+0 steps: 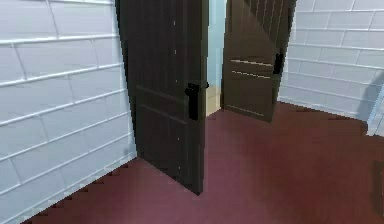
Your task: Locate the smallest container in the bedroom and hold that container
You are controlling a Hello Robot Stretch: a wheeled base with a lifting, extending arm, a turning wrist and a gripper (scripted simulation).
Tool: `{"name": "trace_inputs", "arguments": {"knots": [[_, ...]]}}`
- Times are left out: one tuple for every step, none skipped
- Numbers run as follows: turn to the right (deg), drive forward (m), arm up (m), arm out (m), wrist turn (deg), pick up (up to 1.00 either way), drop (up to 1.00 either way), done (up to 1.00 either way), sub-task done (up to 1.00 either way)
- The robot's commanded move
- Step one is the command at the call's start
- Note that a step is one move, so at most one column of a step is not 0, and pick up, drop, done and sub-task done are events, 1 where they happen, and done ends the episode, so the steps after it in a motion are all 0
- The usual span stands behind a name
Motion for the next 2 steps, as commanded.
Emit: {"name": "trace_inputs", "arguments": {"knots": [[-3.0, 0.0, 0.0, 0.0, 0.0, 0.0, 0.0, 0.0, 0.0], [0.0, 0.25, 0.0, 0.0, 0.0, 0.0, 0.0, 0.0, 0.0]]}}
